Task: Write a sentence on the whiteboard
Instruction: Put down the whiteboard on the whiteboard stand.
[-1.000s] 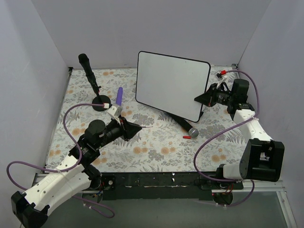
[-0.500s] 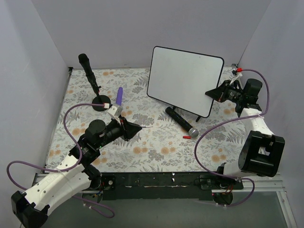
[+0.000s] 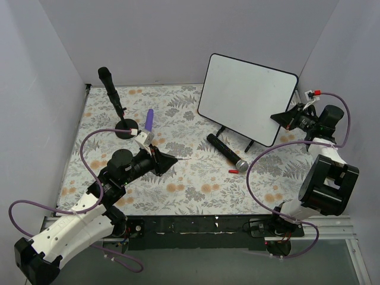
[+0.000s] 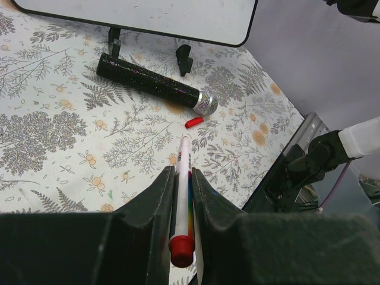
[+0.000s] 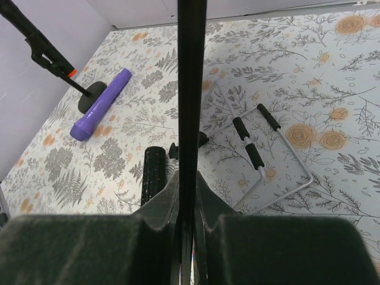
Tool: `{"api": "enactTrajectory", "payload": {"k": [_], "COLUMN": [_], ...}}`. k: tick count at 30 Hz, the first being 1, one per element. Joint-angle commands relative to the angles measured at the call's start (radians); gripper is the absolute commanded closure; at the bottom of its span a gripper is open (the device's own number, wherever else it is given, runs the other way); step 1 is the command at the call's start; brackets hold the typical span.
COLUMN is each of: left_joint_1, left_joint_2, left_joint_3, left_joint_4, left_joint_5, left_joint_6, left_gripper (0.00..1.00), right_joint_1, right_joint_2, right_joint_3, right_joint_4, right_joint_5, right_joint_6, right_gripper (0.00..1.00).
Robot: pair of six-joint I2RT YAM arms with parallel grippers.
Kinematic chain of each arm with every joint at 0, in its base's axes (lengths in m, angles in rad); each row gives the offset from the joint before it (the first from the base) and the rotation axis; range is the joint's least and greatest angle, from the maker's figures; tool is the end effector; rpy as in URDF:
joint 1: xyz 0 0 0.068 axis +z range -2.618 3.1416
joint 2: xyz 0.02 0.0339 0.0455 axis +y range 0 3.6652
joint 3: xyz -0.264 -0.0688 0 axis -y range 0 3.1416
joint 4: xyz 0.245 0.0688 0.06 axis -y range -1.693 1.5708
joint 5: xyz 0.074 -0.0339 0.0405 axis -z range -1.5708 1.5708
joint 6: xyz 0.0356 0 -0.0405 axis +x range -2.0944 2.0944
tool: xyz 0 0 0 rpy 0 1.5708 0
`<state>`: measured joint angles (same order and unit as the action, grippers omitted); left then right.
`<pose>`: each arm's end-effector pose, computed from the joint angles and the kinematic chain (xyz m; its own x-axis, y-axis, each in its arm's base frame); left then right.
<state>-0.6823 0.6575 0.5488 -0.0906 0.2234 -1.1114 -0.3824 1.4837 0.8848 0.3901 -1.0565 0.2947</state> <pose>0.1252 -0.1118 0.2864 -0.7704 -0.5003 -0.3953 0.2097 0.3868 -0.8980 0.3110 -0.0917 0.2690 -0.3602 0.2989 -0.8837 -0.5246 0.7184 0.4568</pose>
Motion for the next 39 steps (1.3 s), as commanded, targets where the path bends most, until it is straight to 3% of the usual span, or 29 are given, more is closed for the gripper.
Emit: {"api": "enactTrajectory", "payload": {"k": [1,11,26,33,37,39], "left_joint_1": [0.004,0.004,0.004,0.004,0.004,0.004], "left_joint_2": [-0.004,-0.012,-0.018,-0.013,-0.010,-0.010], "left_joint_3": [-0.006,-0.007,-0.009,-0.009,-0.009,-0.007], "left_joint_4": [-0.001,-0.003,-0.003,-0.003,-0.001,0.002], "left_joint_5": [-0.007,-0.010,-0.009,-0.009,-0.007,-0.007], "left_joint_6": [0.008,0.008,0.004,0.008,0.008,0.010], "left_gripper": [1.00,1.00,1.00,1.00,1.00,1.00], "right_joint_1": [-0.032,-0.085,-0.107,-0.107,-0.107,-0.107], "right_joint_2": [-0.003,0.026,0.093,0.116,0.142,0.150], "right_joint_3": [-0.033,-0.081,-0.086,-0.064,-0.014,0.008], "right_joint_4": [0.214,0.220,0.178,0.103,-0.113,-0.144], "right_joint_5": [-0.114,-0.253,-0.306,-0.310,-0.306,-0.307], "right_joint_6": [-0.051,-0.123,-0.187,-0.290,-0.448,-0.476], "right_gripper": [0.99,0.99,0.97,0.85,0.73,0.68]}}
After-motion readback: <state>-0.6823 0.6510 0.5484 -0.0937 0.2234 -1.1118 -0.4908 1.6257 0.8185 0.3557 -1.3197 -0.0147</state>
